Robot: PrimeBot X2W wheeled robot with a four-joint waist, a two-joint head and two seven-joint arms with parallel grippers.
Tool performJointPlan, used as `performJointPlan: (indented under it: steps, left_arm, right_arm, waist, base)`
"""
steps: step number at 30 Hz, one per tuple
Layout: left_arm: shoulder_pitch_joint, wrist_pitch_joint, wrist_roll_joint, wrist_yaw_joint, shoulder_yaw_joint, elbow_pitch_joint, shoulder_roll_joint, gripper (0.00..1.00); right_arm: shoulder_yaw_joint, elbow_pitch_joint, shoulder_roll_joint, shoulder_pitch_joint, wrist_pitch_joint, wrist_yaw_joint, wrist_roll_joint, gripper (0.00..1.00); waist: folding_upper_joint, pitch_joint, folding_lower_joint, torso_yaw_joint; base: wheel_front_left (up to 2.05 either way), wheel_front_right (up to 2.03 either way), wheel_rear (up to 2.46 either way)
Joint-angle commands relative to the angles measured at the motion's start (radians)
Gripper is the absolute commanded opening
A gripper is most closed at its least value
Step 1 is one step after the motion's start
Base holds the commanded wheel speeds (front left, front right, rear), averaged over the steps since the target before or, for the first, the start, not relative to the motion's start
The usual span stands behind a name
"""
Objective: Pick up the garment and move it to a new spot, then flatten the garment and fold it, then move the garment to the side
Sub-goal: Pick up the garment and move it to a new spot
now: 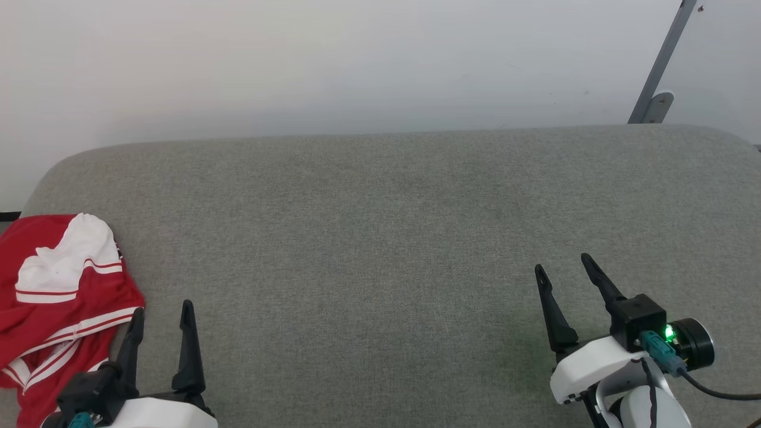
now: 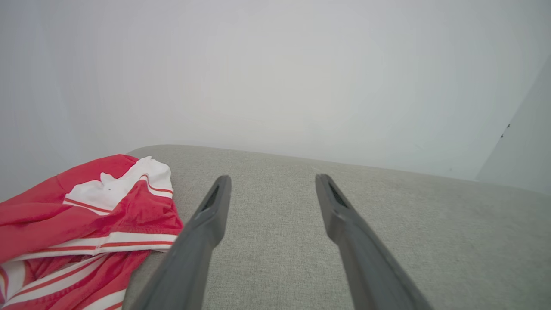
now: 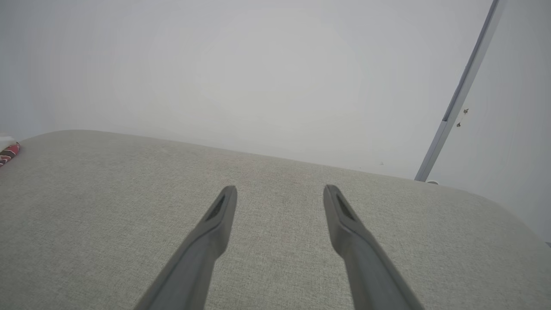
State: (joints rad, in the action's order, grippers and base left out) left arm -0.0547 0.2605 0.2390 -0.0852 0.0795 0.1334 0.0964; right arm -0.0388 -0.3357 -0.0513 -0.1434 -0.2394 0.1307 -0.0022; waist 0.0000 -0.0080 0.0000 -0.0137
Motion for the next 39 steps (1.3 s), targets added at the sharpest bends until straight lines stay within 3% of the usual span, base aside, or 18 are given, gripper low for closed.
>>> performJointPlan:
  steps: [1,16,33,39]
  left_arm:
    - [-0.008,0.007,-0.004,-0.004,-0.001,0.002,0.001,1.0]
    - [0.007,0.006,0.014,-0.002,0.012,0.017,0.003,1.0]
    - [-0.028,-0.031,0.077,0.061,0.101,0.018,0.023,1.0]
    - [-0.051,-0.045,0.091,0.075,0.114,-0.004,0.025,1.0]
  right_arm:
    - [-0.002,-0.003,0.001,-0.007,-0.006,0.0,-0.002,1.0]
    - [-0.031,-0.006,0.001,-0.012,0.0,0.0,0.01,1.0]
    - [-0.172,-0.041,0.0,-0.047,0.01,0.0,0.052,1.0]
    - [-0.208,-0.05,-0.002,-0.055,0.006,0.0,0.067,1.0]
  waist:
    - [0.0,0.0,0.0,0.0]
    - [0.0,0.0,0.0,0.023]
    - [0.0,-0.045,0.0,0.263]
    - [0.0,-0.053,0.0,0.317]
  base:
    - [0.0,0.0,0.0]
    - [0.0,0.0,0.0]
    - [0.0,0.0,0.0]
    - [0.0,0.0,0.0]
